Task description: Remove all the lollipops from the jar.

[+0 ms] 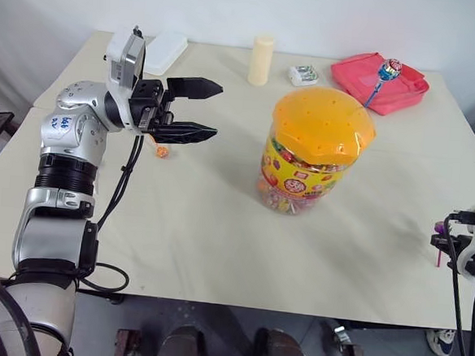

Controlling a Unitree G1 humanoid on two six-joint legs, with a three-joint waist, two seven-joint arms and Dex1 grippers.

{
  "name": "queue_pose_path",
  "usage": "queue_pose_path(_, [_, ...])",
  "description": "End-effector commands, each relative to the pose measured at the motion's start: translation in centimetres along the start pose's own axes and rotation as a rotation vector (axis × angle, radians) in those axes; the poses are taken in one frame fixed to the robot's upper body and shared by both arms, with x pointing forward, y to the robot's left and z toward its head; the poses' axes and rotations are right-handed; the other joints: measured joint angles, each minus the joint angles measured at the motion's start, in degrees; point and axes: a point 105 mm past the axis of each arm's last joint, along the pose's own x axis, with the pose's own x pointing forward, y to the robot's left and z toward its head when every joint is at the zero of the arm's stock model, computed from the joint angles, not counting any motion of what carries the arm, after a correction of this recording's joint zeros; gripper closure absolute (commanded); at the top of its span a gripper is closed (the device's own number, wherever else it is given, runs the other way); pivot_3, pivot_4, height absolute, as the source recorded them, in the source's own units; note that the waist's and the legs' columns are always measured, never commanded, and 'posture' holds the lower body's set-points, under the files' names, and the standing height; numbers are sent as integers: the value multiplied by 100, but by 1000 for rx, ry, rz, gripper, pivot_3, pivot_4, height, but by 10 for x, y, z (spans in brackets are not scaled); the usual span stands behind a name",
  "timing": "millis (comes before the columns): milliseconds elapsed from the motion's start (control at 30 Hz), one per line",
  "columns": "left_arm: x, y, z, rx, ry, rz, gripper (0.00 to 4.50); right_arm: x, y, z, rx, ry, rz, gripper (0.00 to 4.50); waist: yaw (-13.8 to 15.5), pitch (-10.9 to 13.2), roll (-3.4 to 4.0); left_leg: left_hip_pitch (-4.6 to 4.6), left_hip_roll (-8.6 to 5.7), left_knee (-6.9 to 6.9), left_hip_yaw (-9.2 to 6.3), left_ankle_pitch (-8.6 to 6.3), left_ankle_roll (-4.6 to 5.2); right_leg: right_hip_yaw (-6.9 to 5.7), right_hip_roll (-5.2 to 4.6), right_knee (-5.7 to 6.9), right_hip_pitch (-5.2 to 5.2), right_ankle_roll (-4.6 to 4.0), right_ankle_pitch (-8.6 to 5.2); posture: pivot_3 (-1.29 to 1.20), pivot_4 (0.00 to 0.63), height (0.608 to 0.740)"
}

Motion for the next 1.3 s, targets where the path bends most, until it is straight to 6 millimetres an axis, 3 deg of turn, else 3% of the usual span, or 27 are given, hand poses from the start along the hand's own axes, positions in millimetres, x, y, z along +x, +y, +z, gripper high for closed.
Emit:
queue_pose_path(33, [-1,-15,11,52,-22,-118,0,-13,-5,16,-16,-90,-27,3158,2,0,0,0,0,0,-1,0,0,0,0,0,0,0,0,0,150,740])
queue_pose_path(333, [0,-18,6,37,-35,-115,0,-64,11,37,-121,-183,84,112,7,-1,2,0,0,0,-1,0,0,1,1,0,1,0,0,0,150,740])
queue_pose_path(367, [0,-18,5,35,-38,-117,0,-74,19,46,-159,-219,132,50,12,-1,3,0,0,1,-1,0,0,1,1,0,1,0,0,0,150,740])
queue_pose_path(467, [1,-19,5,34,-52,-123,0,-105,54,79,-255,-353,335,50,8,-1,4,0,0,0,-1,0,0,2,1,-1,1,0,0,0,150,740])
queue_pose_path(633, [2,-20,5,36,-58,-126,0,-129,99,121,-348,-501,583,50,-19,0,2,1,2,2,-4,0,0,3,4,-2,3,0,0,0,150,740])
queue_pose_path(833, [5,-18,9,60,-75,-121,0,-114,144,172,-365,-655,779,50,-53,0,3,7,2,-2,-4,0,-1,2,3,-1,4,0,0,0,150,740])
queue_pose_path(1000, [5,-21,11,76,-78,-117,0,-87,172,189,-340,-687,906,50,-74,1,2,4,-3,-3,-3,-1,0,-1,-1,-2,3,1,1,0,150,740])
queue_pose_path(1133, [3,-24,12,82,-81,-99,0,-75,182,206,-315,-729,918,50,-160,0,3,4,-3,-5,-6,-1,0,-6,-1,-1,3,1,1,0,150,740])
queue_pose_path(1300, [-1,-27,13,88,-74,-73,0,-73,186,217,-306,-761,935,1633,-199,0,3,4,1,-6,-8,0,0,-8,-1,1,2,1,0,0,150,740])
